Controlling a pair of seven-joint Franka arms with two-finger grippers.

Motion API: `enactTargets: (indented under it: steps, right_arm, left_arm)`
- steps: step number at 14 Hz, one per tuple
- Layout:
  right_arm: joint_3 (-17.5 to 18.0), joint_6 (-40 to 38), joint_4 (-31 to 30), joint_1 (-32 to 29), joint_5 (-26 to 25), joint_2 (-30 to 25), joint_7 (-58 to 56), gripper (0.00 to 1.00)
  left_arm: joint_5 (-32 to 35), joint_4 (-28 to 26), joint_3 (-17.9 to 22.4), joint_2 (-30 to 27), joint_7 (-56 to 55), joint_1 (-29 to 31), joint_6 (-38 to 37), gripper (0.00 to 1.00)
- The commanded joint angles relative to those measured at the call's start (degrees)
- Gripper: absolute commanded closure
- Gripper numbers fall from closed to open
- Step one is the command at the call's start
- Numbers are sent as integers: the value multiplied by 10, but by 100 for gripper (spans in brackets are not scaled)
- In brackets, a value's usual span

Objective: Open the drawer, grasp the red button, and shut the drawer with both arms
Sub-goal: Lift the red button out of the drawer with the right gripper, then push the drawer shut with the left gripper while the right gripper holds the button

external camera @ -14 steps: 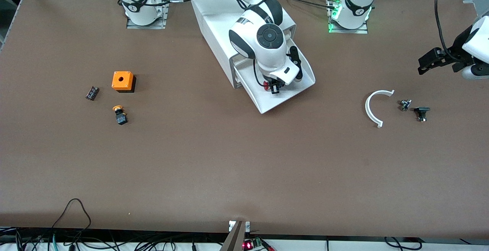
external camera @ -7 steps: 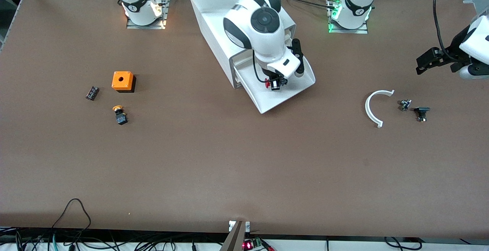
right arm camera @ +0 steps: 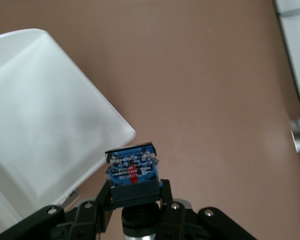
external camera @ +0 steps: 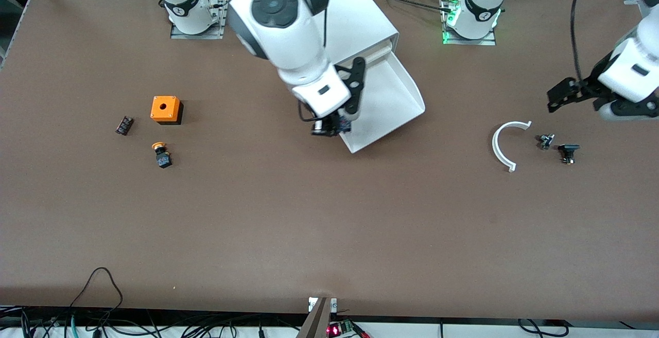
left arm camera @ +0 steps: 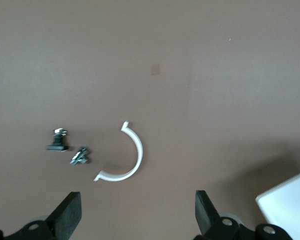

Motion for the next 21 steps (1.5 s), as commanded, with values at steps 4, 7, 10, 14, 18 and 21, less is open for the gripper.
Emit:
enactTargets:
  steps: [4,7,10,14,18,21]
  right_arm:
    - [8,35,-171,-55,-29,-95,213,79]
    - [6,43,-211,-94,-41,-103,353,79]
    - [4,46,-274,-133,-42,-132,428,78]
    - [4,36,-317,-171,-51,-139,502,78]
    - [4,96,-414,-211,-105,-140,513,78]
    - [3,179,-488,-227,-106,-143,514,78]
  left_arm:
    - [6,-51,-21,99,-227,-76,158,0]
    - [5,-120,-30,142,-349,-113,300,0]
    - [5,-157,-29,178,-430,-157,398,0]
    - [2,-181,-30,192,-463,-187,402,0]
    - [-5,-217,-71,171,-455,-200,397,0]
    - [-5,-245,-118,155,-455,-199,398,0]
